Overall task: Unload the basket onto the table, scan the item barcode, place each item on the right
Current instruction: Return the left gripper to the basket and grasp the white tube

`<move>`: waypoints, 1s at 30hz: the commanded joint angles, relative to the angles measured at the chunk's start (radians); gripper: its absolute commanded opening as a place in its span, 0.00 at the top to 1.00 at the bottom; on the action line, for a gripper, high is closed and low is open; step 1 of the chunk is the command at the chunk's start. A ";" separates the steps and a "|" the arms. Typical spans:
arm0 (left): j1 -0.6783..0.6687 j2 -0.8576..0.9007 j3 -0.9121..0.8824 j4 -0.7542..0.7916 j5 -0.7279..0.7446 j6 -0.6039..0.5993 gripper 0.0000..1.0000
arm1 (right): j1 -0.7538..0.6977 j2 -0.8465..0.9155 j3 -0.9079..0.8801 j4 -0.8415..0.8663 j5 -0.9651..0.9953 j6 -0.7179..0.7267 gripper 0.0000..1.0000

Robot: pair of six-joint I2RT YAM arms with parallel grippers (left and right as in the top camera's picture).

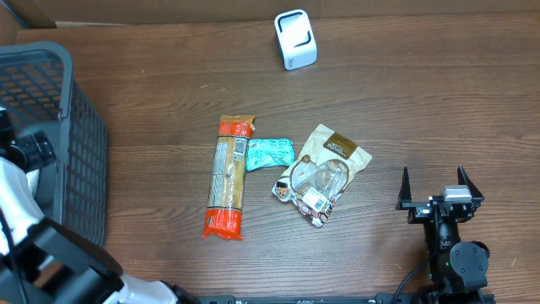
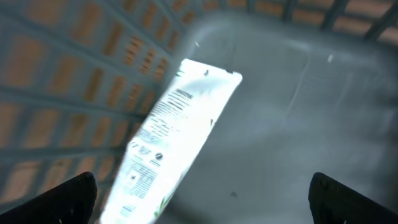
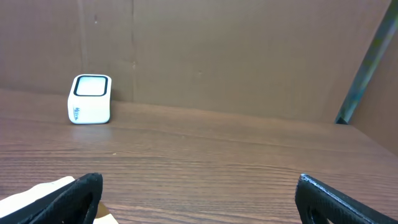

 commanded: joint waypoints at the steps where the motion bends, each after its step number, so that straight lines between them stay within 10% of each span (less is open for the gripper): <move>1: 0.019 0.050 -0.004 0.013 -0.025 0.074 0.01 | 0.004 -0.009 -0.010 0.006 0.010 -0.001 0.00; 24: 0.095 0.249 -0.005 0.040 -0.125 0.112 0.00 | 0.004 -0.009 -0.010 0.006 0.010 -0.001 0.00; 30: 0.095 0.273 -0.005 0.040 -0.094 0.054 0.21 | 0.004 -0.009 -0.010 0.006 0.010 -0.001 0.00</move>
